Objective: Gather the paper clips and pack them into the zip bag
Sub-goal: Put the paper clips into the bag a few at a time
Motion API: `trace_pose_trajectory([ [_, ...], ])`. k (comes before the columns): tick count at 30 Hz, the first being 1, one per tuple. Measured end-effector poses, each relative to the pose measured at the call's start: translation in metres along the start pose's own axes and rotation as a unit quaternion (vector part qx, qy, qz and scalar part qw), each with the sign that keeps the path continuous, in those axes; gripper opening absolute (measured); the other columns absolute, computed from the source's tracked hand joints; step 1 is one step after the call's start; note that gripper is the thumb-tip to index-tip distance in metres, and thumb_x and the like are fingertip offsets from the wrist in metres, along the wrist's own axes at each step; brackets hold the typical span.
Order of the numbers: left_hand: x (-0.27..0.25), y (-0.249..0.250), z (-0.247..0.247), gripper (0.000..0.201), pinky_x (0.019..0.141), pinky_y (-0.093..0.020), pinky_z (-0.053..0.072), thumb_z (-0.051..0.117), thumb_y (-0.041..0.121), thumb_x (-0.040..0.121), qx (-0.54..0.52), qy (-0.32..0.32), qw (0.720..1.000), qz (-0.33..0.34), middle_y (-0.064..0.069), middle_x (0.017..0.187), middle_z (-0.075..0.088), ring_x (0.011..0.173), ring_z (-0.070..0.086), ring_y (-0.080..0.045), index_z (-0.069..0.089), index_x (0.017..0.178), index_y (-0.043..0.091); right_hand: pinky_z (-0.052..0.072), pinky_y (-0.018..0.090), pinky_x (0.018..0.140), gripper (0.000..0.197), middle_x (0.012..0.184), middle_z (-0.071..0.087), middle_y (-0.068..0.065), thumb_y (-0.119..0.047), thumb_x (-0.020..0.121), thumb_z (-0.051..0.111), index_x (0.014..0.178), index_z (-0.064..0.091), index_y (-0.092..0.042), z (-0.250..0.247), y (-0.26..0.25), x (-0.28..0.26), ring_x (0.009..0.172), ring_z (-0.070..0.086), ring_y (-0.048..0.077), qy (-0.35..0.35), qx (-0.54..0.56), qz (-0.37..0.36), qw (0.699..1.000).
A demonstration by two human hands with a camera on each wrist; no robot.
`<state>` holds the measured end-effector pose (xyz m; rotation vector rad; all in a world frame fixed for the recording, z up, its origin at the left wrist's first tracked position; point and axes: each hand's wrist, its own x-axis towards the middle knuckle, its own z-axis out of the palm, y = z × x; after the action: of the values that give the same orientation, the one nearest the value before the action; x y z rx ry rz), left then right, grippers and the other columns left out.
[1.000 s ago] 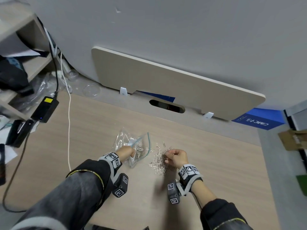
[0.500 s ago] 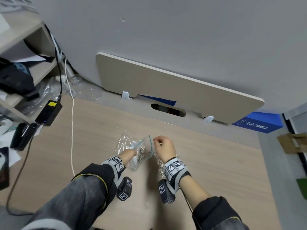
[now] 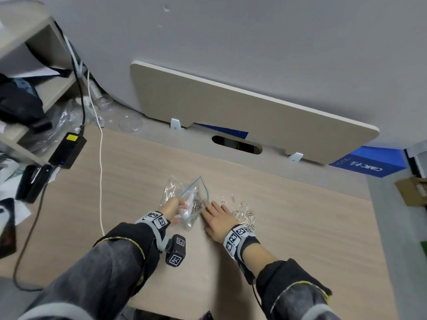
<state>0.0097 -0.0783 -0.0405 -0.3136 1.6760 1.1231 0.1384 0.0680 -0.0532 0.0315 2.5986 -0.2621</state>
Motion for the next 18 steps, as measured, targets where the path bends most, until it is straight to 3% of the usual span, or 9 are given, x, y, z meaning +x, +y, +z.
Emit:
trace_pose_trajectory([
  [6, -0.001, 0.002, 0.007, 0.037, 0.107, -0.044, 0.035, 0.047, 0.03, 0.093, 0.007, 0.017, 1.0, -0.017, -0.003, 0.108, 0.057, 0.116, 0.046, -0.024, 0.052, 0.125, 0.013, 0.008, 0.042, 0.121, 0.073, 0.163, -0.004, 0.005, -0.032, 0.096, 0.042, 0.154, 0.003, -0.012, 0.015, 0.023, -0.024, 0.15, 0.003, 0.025, 0.003, -0.033, -0.019, 0.999],
  [8, -0.002, 0.004, 0.012, 0.031, 0.103, -0.041, 0.034, 0.044, 0.024, 0.094, 0.027, 0.024, 0.999, -0.02, -0.01, 0.125, 0.055, 0.121, 0.044, -0.028, 0.052, 0.122, 0.012, 0.008, 0.042, 0.12, 0.07, 0.163, 0.0, 0.007, -0.03, 0.096, 0.041, 0.154, 0.008, -0.01, 0.016, 0.034, -0.035, 0.15, 0.007, 0.027, 0.012, -0.036, -0.021, 0.999],
  [10, -0.001, 0.005, 0.016, 0.034, 0.104, -0.042, 0.032, 0.042, 0.017, 0.095, 0.033, 0.035, 0.999, -0.021, -0.013, 0.134, 0.048, 0.126, 0.041, -0.03, 0.051, 0.127, 0.007, 0.015, 0.046, 0.118, 0.064, 0.161, 0.014, 0.01, -0.025, 0.094, 0.045, 0.151, 0.021, -0.008, 0.015, 0.044, -0.045, 0.147, 0.019, 0.031, 0.032, -0.038, -0.031, 0.998],
  [12, 0.002, 0.005, 0.019, 0.029, 0.099, -0.039, 0.035, 0.042, 0.011, 0.093, 0.04, 0.046, 0.998, -0.02, -0.015, 0.13, 0.048, 0.113, 0.043, -0.028, 0.053, 0.119, 0.006, 0.035, 0.048, 0.11, 0.061, 0.152, 0.038, 0.012, -0.019, 0.083, 0.059, 0.142, 0.043, -0.009, 0.014, 0.054, -0.047, 0.136, 0.042, 0.034, 0.072, -0.031, -0.033, 0.996],
  [14, 0.008, 0.004, 0.022, 0.033, 0.084, -0.032, 0.036, 0.043, 0.008, 0.088, 0.05, 0.056, 0.997, -0.01, -0.016, 0.119, 0.052, 0.096, 0.044, -0.024, 0.056, 0.119, 0.006, 0.05, 0.043, 0.096, 0.058, 0.141, 0.051, 0.009, -0.014, 0.076, 0.062, 0.133, 0.053, -0.014, 0.008, 0.062, -0.051, 0.122, 0.055, 0.033, 0.128, 0.028, 0.045, 0.99],
  [16, 0.013, 0.002, 0.023, 0.035, 0.076, -0.03, 0.037, 0.046, 0.009, 0.085, 0.053, 0.069, 0.996, -0.01, -0.012, 0.102, 0.05, 0.081, 0.045, -0.021, 0.057, 0.118, 0.005, 0.052, 0.041, 0.089, 0.049, 0.138, 0.047, 0.007, -0.018, 0.085, 0.054, 0.134, 0.046, -0.019, 0.001, 0.064, -0.054, 0.118, 0.051, 0.031, 0.155, 0.112, 0.186, 0.964],
  [18, 0.016, -0.001, 0.026, 0.029, 0.077, -0.033, 0.039, 0.048, 0.012, 0.08, 0.058, 0.085, 0.994, -0.018, -0.01, 0.092, 0.05, 0.076, 0.047, -0.021, 0.057, 0.106, 0.004, 0.05, 0.041, 0.087, 0.044, 0.129, 0.043, 0.009, -0.032, 0.091, 0.051, 0.132, 0.041, -0.02, -0.003, 0.062, -0.053, 0.114, 0.048, 0.032, 0.141, 0.18, 0.307, 0.924],
])
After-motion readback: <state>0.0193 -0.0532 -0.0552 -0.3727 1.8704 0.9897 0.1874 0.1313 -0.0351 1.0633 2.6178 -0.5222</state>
